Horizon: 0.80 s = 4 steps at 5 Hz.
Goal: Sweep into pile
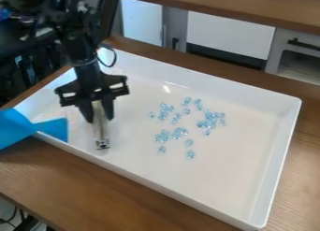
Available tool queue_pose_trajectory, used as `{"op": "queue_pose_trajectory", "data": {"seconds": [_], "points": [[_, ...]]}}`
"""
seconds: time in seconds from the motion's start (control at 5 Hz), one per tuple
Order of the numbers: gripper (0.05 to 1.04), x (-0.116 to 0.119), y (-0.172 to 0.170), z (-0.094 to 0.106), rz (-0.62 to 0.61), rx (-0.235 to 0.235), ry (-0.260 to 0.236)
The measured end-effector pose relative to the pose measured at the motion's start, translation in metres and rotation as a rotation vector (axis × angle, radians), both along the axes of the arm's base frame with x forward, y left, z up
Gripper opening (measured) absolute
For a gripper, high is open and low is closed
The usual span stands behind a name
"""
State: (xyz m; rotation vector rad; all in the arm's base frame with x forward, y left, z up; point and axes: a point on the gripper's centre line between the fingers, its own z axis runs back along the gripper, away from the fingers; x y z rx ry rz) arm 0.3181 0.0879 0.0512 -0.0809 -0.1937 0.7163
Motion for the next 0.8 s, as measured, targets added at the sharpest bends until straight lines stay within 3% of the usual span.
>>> {"op": "queue_pose_trajectory", "data": {"seconds": [0.2, 0.8], "points": [[0.376, 0.009, -0.015, -0.001, 0.013, -0.016, 0.010], [0.376, 0.036, -0.047, -0.010, 0.025, 0.025, 0.010]]}}
